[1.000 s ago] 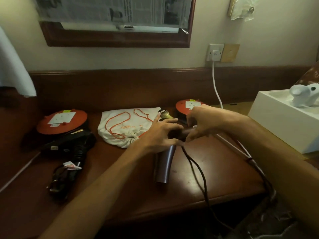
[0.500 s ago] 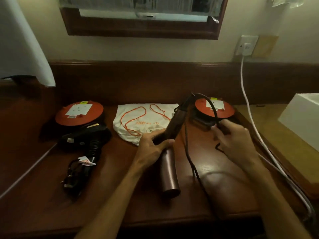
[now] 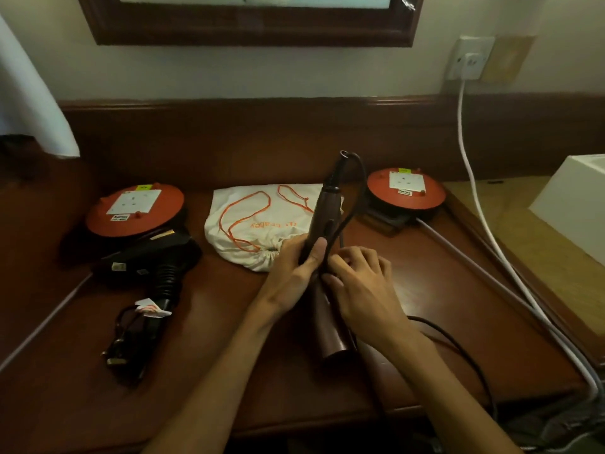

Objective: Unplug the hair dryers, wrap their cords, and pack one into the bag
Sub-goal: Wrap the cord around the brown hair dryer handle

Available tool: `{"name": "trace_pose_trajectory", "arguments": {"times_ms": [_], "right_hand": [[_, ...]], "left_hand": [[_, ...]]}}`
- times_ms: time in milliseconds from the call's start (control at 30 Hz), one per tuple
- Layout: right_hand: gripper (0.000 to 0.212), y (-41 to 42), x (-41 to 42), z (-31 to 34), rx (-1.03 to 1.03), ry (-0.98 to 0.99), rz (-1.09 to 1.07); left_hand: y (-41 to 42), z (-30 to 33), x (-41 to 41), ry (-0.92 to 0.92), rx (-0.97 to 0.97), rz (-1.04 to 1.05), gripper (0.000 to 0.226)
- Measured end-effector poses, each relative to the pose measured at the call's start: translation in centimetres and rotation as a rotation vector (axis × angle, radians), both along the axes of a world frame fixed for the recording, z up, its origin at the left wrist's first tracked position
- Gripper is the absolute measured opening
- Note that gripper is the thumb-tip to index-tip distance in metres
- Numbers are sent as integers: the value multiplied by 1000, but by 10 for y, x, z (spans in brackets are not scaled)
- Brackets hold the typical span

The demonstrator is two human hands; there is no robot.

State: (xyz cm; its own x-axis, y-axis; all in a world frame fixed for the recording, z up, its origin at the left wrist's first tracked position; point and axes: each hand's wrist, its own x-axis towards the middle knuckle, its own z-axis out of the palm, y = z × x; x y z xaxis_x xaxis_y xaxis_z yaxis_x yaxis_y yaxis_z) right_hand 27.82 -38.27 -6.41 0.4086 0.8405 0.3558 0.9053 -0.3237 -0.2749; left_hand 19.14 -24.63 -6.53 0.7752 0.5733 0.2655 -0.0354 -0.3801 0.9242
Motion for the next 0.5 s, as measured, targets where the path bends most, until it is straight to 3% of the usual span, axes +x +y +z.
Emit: {"name": "trace_pose_trajectory", "arguments": {"times_ms": [67, 200, 267, 367, 500], "right_hand": [[28, 0, -2, -1, -13, 13, 3], [35, -7, 2, -2, 100, 283, 125], [39, -12, 7, -5, 142, 344, 154], [37, -27, 18, -15, 189, 439, 54], [50, -54, 34, -20, 316, 640, -27]], "left_hand": [[0, 7, -2, 10, -32, -41, 54], [-2, 13, 1, 52, -10, -94, 30], [-1, 12, 5, 63, -23, -104, 34], [4, 10, 6, 39, 52, -33, 49], [6, 10, 0, -56, 152, 31, 44]]}}
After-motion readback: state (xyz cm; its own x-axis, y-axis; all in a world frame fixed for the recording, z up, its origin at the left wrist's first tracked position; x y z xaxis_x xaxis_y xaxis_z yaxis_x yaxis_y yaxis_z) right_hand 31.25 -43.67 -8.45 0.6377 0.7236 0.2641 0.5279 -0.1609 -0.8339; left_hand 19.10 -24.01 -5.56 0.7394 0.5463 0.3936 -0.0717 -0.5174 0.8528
